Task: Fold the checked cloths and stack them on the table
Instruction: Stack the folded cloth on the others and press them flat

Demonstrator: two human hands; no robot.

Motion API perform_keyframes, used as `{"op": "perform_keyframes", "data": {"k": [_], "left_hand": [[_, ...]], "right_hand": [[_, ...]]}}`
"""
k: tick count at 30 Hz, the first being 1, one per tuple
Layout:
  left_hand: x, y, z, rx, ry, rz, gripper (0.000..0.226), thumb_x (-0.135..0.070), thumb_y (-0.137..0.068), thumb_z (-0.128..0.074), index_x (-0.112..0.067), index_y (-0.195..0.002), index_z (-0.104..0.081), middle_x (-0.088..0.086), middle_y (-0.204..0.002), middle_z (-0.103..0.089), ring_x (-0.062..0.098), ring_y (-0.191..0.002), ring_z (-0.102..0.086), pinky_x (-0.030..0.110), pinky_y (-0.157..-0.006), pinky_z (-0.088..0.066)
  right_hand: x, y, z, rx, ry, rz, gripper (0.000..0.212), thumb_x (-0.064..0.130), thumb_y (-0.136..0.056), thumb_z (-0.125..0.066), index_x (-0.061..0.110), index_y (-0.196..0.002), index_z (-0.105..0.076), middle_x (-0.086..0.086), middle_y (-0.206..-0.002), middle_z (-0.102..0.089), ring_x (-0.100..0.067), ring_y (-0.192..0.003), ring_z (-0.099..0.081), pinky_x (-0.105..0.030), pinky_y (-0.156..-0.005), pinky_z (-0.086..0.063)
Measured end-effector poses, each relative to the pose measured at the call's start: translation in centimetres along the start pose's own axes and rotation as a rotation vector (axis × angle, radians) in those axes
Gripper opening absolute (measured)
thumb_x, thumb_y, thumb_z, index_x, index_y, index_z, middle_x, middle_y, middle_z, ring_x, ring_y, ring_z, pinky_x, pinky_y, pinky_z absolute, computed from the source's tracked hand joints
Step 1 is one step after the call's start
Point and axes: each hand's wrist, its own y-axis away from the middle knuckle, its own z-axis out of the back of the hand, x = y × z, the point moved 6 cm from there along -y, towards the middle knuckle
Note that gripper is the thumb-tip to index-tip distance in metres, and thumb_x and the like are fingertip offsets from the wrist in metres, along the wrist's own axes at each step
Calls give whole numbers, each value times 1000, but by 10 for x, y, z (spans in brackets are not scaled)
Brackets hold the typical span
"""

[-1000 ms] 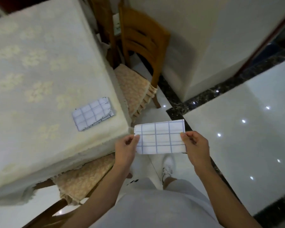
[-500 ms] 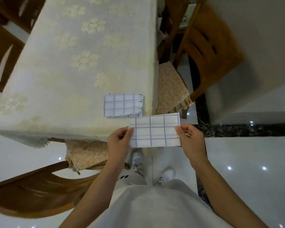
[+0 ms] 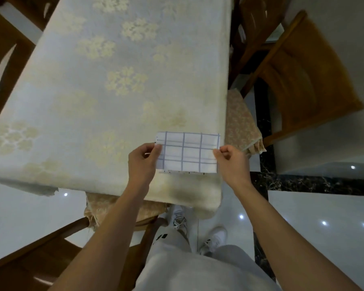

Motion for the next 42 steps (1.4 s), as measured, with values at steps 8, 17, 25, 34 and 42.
{"op": "perform_keyframes", "data": {"k": [8,17,25,34,42], "left_hand": [[32,-68,-4,39,-117,76,12,-27,-97,-63,-18,-94,-72,-5,-92,-72,14,-89,-66,40,-84,-55],[56,-69,-5,43,-369,49,18,-30,-95,-65,-13,-96,-71,-7,-80,-67,13,-79,-64,22,-70,-48],[50,-54,8,15,-553,-149,34,-32,-98,-62,-11,-125,-57,4,-104,-63,12,-81,-60,22,-69,-47],[36,-15,-30,395,-1256,-730,62,-39,-104,-26,-10,-158,-17,10,-165,-13,24,-152,-18,46,-122,-24],[82,-2,-35,581,-1440,-629,77,-50,-90,6,-11,-156,14,5,-162,19,14,-147,20,39,-124,6]], "right_hand": [[-5,-45,-45,-17,186,-72,15,25,-98,-62,17,-86,-61,9,-71,-58,-7,-64,-52,-21,-57,-41],[-19,-47,-52,-31,295,-99,14,28,-98,-61,17,-90,-65,3,-80,-65,-19,-78,-63,-34,-72,-53],[-20,-40,-42,-56,415,8,16,30,-98,-59,16,-104,-65,-1,-101,-66,-21,-91,-62,-35,-72,-52],[-6,0,-46,108,836,674,47,8,-93,-50,3,-140,-52,-16,-144,-53,-32,-133,-49,-49,-111,-38],[-39,21,-84,303,1067,608,71,30,-85,-32,3,-150,-39,-14,-159,-35,-25,-148,-32,-48,-121,-16]]}}
